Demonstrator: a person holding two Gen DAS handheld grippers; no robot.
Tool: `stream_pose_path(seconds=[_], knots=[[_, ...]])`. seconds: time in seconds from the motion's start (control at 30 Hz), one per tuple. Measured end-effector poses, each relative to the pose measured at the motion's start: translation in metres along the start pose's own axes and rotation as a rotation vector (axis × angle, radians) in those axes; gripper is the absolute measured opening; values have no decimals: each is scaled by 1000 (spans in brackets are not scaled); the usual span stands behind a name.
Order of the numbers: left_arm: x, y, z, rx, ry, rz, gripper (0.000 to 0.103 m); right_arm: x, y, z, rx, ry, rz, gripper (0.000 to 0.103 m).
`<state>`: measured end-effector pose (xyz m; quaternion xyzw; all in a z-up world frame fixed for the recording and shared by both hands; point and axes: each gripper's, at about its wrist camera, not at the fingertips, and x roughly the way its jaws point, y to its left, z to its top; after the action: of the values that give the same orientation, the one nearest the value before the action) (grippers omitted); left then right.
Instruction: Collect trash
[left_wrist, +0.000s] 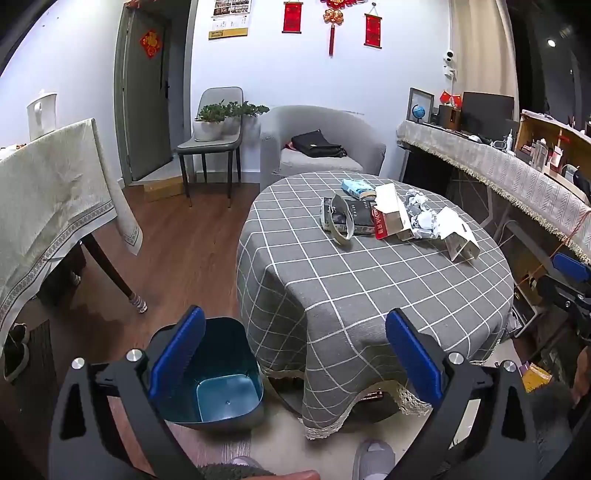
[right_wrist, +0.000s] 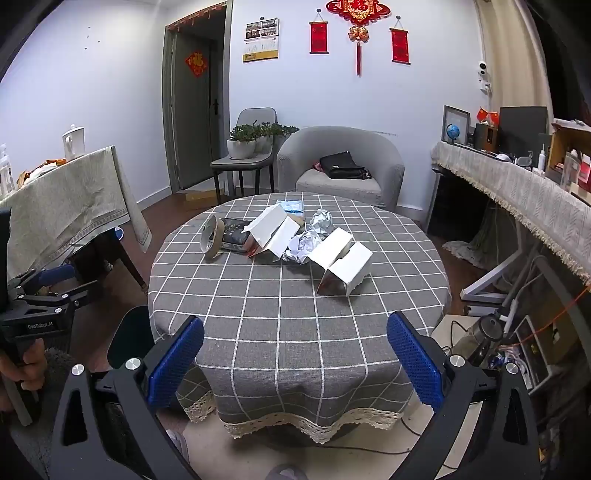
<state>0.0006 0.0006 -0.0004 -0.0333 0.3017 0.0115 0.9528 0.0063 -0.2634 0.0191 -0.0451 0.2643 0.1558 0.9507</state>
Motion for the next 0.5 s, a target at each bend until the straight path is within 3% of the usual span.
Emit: stream_pose_path(seconds=[0.5], knots=[[-4, -1, 2, -2, -2, -2, 100, -1, -1, 1, -4, 2, -2, 100]])
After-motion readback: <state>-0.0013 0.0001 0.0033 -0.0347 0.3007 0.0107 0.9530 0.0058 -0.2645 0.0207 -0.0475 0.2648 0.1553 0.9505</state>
